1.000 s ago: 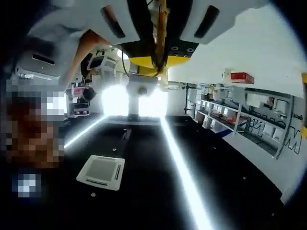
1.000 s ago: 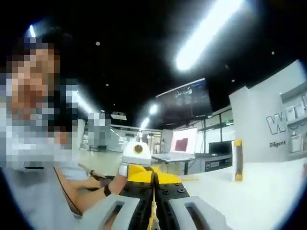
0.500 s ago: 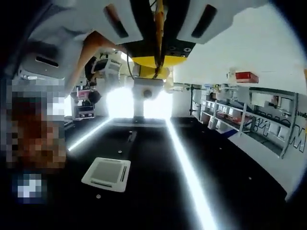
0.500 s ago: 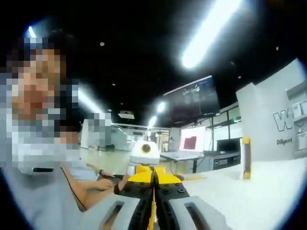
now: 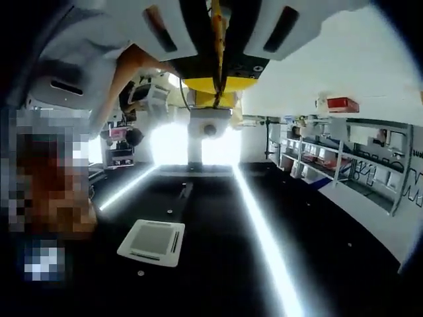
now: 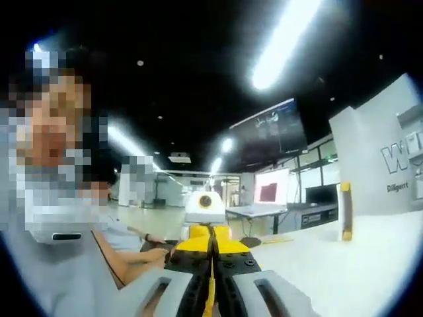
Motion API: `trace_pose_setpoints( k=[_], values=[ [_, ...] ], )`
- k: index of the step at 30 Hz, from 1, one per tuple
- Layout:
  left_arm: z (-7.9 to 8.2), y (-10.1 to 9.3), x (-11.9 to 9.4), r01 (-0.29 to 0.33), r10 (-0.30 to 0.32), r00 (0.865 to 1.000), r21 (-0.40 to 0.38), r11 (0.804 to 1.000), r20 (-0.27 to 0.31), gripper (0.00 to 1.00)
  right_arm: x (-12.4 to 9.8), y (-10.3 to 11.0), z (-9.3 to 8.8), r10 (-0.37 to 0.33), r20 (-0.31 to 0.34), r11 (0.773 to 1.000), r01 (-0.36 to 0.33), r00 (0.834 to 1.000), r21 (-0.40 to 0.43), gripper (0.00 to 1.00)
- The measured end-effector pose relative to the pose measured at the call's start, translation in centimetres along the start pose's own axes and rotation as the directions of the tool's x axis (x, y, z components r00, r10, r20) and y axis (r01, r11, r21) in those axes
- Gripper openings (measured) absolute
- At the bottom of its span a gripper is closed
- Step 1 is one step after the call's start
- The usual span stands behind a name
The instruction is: Tear open the coffee pouch, take out the coffee, and pour the coffee from the pouch into the cup
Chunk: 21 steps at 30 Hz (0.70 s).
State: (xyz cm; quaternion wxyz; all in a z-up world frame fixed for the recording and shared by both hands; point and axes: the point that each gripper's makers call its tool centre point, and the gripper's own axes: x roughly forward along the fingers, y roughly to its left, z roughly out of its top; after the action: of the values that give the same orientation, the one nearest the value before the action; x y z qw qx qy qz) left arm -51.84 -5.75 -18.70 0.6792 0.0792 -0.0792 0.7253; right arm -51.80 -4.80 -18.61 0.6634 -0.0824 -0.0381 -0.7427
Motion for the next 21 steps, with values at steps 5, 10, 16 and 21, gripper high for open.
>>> trace_pose_setpoints(
  k=[5,10,16,21],
  values=[
    [-0.08,-0.53,0.16,0.014,-0.014,1.0,0.015,1.0,-0.01,0.05,-0.03,0.44,-0.15,0.012,-0.011,1.0,-0.012,1.0,-0.003,0.01],
    [-0.25,-0.64,0.2,0.0,0.0,1.0,0.03,1.0,-0.022,0.03,-0.05,0.4,-0.29,0.015,-0.013,1.0,-0.015,1.0,-0.005,0.02],
    [0.53,-0.98,0.3,-0.016,0.016,1.0,0.041,0.999,-0.01,0.03,-0.12,0.48,-0.03,0.062,0.051,0.997,-0.064,0.997,0.034,0.08],
    [0.15,-0.89,0.34,-0.025,0.027,0.999,0.06,0.998,-0.034,0.03,-0.09,0.59,-0.41,0.063,0.031,0.997,-0.064,0.998,0.031,0.04]
  ],
)
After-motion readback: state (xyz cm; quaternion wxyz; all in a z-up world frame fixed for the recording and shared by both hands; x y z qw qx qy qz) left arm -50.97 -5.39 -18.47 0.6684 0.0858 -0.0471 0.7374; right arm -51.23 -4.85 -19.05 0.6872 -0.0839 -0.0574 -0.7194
